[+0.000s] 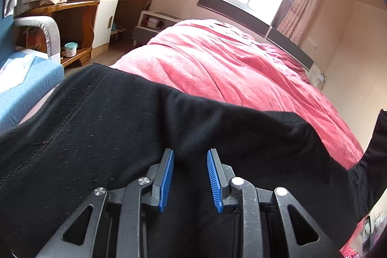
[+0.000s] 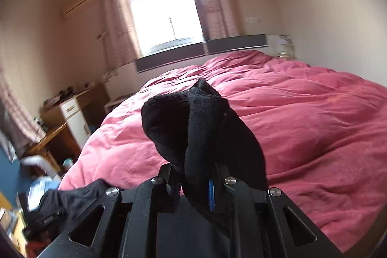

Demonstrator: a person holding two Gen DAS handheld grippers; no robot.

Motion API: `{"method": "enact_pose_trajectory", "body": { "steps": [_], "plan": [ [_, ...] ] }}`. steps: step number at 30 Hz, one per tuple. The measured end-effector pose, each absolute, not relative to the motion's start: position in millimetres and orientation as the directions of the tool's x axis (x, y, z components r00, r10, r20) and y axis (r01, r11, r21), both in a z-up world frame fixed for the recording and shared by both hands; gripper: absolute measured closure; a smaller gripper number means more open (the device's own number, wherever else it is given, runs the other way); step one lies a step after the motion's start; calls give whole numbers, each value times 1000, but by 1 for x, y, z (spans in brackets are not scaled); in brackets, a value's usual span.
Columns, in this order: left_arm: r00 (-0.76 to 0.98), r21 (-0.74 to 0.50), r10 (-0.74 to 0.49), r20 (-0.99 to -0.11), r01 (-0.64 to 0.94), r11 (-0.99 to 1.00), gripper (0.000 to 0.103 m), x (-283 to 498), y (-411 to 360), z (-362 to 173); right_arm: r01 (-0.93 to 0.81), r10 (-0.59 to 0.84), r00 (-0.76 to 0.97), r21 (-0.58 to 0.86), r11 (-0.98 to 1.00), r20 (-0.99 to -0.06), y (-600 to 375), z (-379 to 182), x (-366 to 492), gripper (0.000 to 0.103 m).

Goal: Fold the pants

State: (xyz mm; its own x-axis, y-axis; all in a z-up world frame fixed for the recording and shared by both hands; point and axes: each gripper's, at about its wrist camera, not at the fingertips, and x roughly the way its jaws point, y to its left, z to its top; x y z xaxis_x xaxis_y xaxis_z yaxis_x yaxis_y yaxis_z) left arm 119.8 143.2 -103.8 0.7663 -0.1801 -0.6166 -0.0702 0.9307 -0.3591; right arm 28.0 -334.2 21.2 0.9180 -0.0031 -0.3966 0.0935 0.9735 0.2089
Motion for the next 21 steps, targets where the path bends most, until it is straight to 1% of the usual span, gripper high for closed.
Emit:
{"method": "enact_pose_trajectory", "body": {
  "steps": [3, 6, 11, 14, 16, 19, 21],
  "plan": [
    [772, -351, -158, -615, -88, 932, 74, 116, 145, -101, -20, 93, 904, 176, 984, -417, -296, 13, 38, 86],
    [772, -330, -121, -624, -119, 937, 74, 114, 147, -98, -137, 186, 869, 139, 981, -459, -252, -5, 43, 86],
    [772, -258, -37, -634, -167, 952, 74, 109, 148, -93, -356, 327, 752, 66, 932, -572, -191, -51, 54, 86],
    [766, -196, 23, -643, -194, 961, 74, 106, 144, -92, -422, 328, 698, 5, 907, -637, -171, -80, 57, 86],
    [765, -173, 45, -643, -202, 964, 74, 105, 142, -91, -447, 333, 665, 1, 894, -668, -168, -96, 61, 85],
    [762, -169, 58, -644, -215, 962, 74, 103, 143, -91, -454, 343, 638, 23, 891, -689, -170, -113, 69, 81],
    [762, -172, 62, -645, -224, 959, 74, 101, 144, -91, -457, 347, 628, 30, 889, -697, -170, -121, 70, 76]
  ]
}}
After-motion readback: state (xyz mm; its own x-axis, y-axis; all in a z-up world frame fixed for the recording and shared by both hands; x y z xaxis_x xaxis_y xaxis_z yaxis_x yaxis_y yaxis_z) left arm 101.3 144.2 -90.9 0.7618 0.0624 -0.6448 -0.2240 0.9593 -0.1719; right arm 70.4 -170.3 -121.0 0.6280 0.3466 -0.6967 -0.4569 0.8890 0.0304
